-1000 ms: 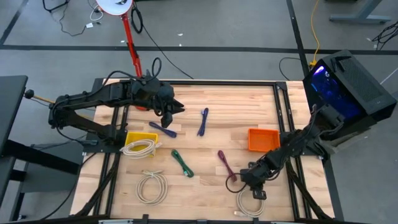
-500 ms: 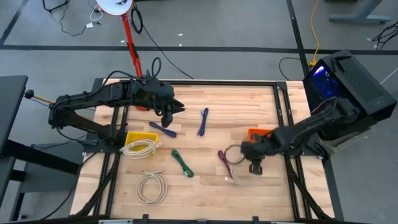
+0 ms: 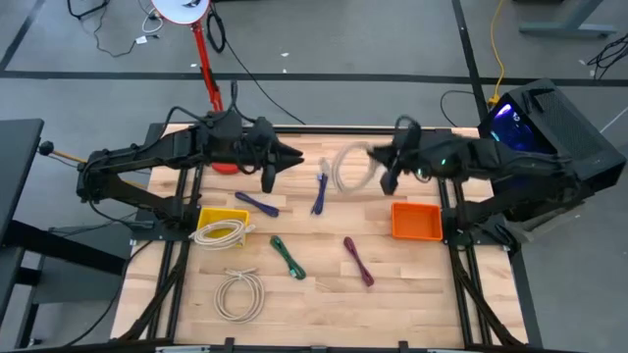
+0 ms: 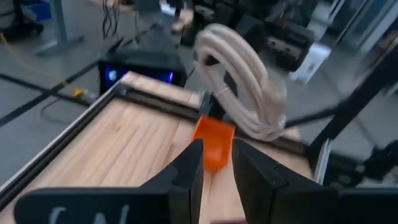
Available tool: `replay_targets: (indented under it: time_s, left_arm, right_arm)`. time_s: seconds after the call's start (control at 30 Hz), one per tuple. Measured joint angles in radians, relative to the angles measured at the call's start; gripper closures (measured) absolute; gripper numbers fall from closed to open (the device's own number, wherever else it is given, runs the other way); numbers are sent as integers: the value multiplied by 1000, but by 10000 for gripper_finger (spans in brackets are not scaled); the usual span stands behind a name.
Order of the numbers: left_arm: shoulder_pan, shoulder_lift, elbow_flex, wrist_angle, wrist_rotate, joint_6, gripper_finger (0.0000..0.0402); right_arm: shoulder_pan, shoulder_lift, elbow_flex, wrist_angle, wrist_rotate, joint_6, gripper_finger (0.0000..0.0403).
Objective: Pick & Place USB Port
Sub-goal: Put the light brown HDMI cable into the yellow bin
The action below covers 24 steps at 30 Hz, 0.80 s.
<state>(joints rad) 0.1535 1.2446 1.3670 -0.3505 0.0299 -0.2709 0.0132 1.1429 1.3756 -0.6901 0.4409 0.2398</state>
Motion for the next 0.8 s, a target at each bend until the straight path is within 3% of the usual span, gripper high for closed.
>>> replay_targets:
  time_s: [0.27, 0.5, 0.8]
  left_arm:
    - [0, 0, 0, 163, -30, -140, 314]
    - [0, 0, 0, 171, -101, -167, 314]
    - [0, 0, 0, 197, -164, -185, 314]
  right_arm:
    - [-123, 53, 33, 133, -1, -46, 383]
    - [-177, 87, 34, 265, -59, -57, 383]
    - [-196, 95, 35, 295, -57, -58, 383]
